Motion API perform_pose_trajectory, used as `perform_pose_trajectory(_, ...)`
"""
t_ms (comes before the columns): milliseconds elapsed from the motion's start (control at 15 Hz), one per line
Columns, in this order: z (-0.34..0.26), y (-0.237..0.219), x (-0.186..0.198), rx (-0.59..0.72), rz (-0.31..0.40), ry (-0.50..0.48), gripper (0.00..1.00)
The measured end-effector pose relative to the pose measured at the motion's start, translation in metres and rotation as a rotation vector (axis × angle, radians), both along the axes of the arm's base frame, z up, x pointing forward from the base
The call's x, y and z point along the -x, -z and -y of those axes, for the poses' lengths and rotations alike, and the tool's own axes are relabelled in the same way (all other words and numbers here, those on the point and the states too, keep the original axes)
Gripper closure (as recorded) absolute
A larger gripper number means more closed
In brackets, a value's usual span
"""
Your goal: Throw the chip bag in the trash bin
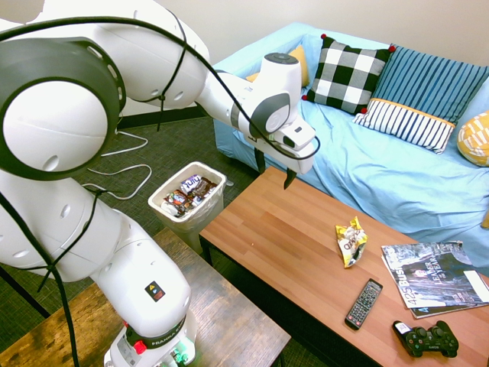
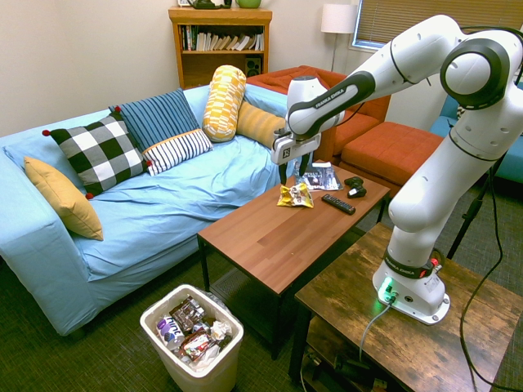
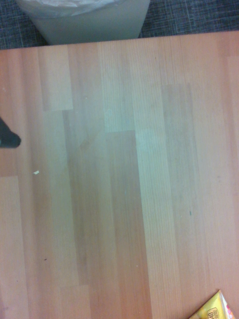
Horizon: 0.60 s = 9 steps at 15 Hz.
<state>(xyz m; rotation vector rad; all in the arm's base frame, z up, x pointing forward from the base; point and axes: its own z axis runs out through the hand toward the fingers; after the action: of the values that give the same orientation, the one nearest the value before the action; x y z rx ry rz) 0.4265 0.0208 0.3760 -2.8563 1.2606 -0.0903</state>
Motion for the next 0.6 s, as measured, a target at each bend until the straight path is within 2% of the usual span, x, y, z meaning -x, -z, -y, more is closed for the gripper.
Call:
perform_pose_trajectory(200, 0.0, 0.003, -0.001, 0.004, -0.008, 0.0, 0.0)
perform_pose_trajectory(333, 0.007, 0.005, -0.005, 0.008, 0.016, 0.012, 0.0)
perform_pose_trajectory(600, 0.072, 0.02, -0.024, 0.021, 0.069, 0.122, 0.0)
